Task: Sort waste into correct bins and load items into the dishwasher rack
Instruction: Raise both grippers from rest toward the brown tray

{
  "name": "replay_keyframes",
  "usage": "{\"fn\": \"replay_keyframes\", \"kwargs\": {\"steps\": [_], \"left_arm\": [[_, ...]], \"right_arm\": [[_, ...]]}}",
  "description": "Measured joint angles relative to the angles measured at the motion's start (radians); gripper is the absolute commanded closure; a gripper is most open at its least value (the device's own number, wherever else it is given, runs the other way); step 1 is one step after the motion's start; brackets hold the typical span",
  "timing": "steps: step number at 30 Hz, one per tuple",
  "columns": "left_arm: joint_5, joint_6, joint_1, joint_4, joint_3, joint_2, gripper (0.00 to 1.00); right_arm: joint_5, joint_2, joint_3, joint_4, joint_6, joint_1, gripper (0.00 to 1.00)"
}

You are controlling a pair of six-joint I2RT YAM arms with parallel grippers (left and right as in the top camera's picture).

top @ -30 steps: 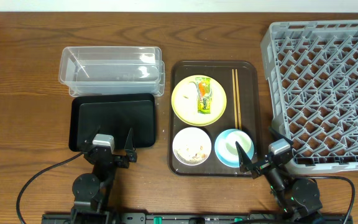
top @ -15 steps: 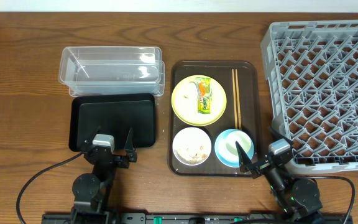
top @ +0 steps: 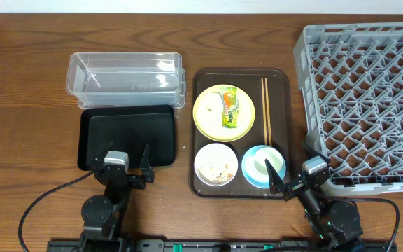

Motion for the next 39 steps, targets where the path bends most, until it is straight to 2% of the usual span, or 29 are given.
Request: {"fn": "replay_keyframes", "kwargs": {"steps": [20,25,35,39], "left_arm": [[0.000,0.000,0.000,0.002,0.000,0.000,0.09],[0.040,-0.006,0.000,0.011,-0.004,0.000,0.09],[0.238,-0.209,0.000,0.074,-0.009,0.041,0.08],[0.271,-0.245,0.000,0.040,0.064,0.057,0.09]], "right_arm": [[0.000,0.000,-0.001,0.021,0.000,0.000,0.01],[-0.043,0.000,-0.001,0.037,0.045,0.000,0.01],[-0.177,0.000,0.018,-0.011,0.106,0.000,0.01],[-0.159,0.029,0.112,-0.093,0.110,0.000,0.01]]}}
